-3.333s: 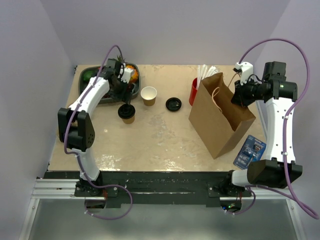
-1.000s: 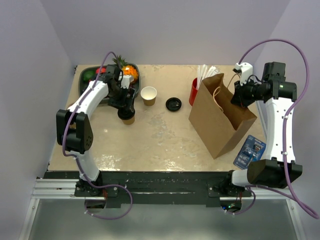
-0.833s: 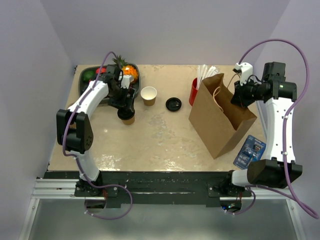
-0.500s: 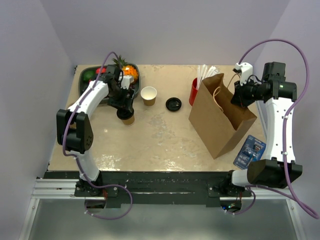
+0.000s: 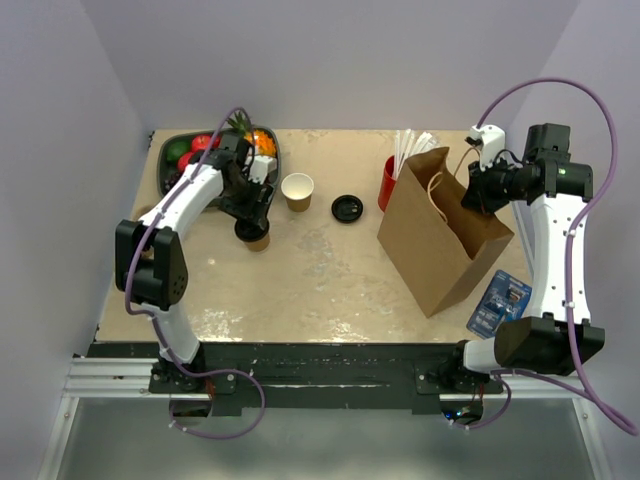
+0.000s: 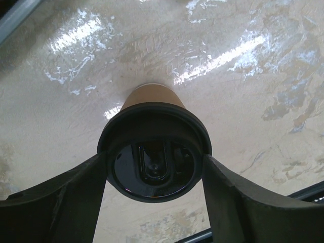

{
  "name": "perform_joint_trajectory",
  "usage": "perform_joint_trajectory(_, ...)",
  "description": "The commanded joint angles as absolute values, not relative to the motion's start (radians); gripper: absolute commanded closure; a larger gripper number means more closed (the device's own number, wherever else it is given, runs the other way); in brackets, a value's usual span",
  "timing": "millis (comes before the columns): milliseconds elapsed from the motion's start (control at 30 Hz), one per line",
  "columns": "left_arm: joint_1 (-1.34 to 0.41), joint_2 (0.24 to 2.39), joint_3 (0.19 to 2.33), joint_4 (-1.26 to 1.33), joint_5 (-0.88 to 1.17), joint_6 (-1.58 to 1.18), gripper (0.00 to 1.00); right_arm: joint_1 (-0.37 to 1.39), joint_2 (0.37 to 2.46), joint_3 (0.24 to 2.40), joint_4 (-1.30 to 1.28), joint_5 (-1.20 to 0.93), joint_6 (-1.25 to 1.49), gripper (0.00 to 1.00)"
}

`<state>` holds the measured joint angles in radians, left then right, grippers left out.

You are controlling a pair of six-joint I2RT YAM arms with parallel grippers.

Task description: Pack the takeout coffee

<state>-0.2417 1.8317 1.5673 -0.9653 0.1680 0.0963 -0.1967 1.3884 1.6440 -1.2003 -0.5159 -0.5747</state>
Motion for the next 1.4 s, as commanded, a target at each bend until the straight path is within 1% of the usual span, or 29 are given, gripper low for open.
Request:
perform_joint_trajectory(0, -0.249, 1.766, 1.539, -0.994, 0.155, 0.127, 0.49, -0.198, 1.397, 1.641, -1.193, -0.532, -0.568, 1.00)
perform_joint_trajectory(33, -0.249, 1.752, 1.534, -0.996, 0.156, 0.133, 0.52, -0.196, 1.397, 1.643, -1.195, -0.532, -0.568, 1.00)
perform_joint_trajectory(67, -0.249, 1.746, 1.529, -1.003, 0.164, 0.140, 0.65, -0.196, 1.396, 1.641, -1.195, -0.531, -0.566, 1.00)
perform_joint_trajectory(133, -0.249, 1.735, 1.535, -1.017, 0.181, 0.156, 0.73, -0.196, 1.396, 1.641, -1.195, -0.525, -0.566, 1.00)
perform_joint_trajectory(167, -0.249, 1.732, 1.537, -1.032, 0.210, 0.167, 0.84, -0.196, 1.393, 1.649, -1.195, -0.523, -0.568, 1.00)
perform_joint_trajectory(233, -0.249, 1.726, 1.560, -1.058, 0.254, 0.202, 1.00, -0.196, 1.387, 1.661, -1.200, -0.519, -0.568, 1.00)
perform_joint_trajectory(300, -0.250, 1.720, 1.595, -1.078, 0.354, 0.242, 1.00, -0.198, 1.381, 1.677, -1.207, -0.509, -0.572, 1.00)
perform_joint_trajectory(400, -0.258, 1.672, 1.620, -1.043, 0.498, 0.291, 1.00, -0.196, 1.376, 1.704, -1.227, -0.497, -0.597, 1.00)
perform_joint_trajectory(600, -0.273, 1.562, 1.690, -0.807, 0.741, 0.322, 1.00, -0.193, 1.355, 1.735, -1.261, -0.523, -0.612, 1.00)
perform_joint_trajectory(667, -0.278, 1.514, 1.687, -0.654, 0.799, 0.322, 1.00, -0.189, 1.345, 1.735, -1.275, -0.535, -0.624, 1.00)
perform_joint_trajectory(733, -0.293, 1.480, 1.690, -0.512, 0.811, 0.311, 1.00, -0.173, 1.339, 1.740, -1.285, -0.535, -0.633, 1.00)
perform_joint_trajectory(867, -0.331, 1.459, 1.716, -0.329, 0.845, 0.292, 1.00, -0.137, 1.316, 1.752, -1.301, -0.522, -0.641, 1.00)
perform_joint_trajectory(1033, -0.437, 1.454, 1.720, -0.096, 0.850, 0.215, 1.00, -0.106, 1.292, 1.737, -1.307, -0.545, -0.634, 1.00)
perform_joint_trajectory(1167, -0.556, 1.479, 1.755, -0.040, 0.833, 0.167, 1.00, -0.095, 1.279, 1.726, -1.304, -0.545, -0.618, 1.00)
perform_joint_trajectory(1267, -0.610, 1.488, 1.750, -0.026, 0.862, 0.143, 1.00, -0.087, 1.266, 1.726, -1.301, -0.540, -0.606, 1.00)
perform_joint_trajectory(1367, -0.701, 1.486, 1.723, -0.041, 0.877, 0.213, 1.00, -0.080, 1.246, 1.712, -1.302, -0.540, -0.601, 1.00)
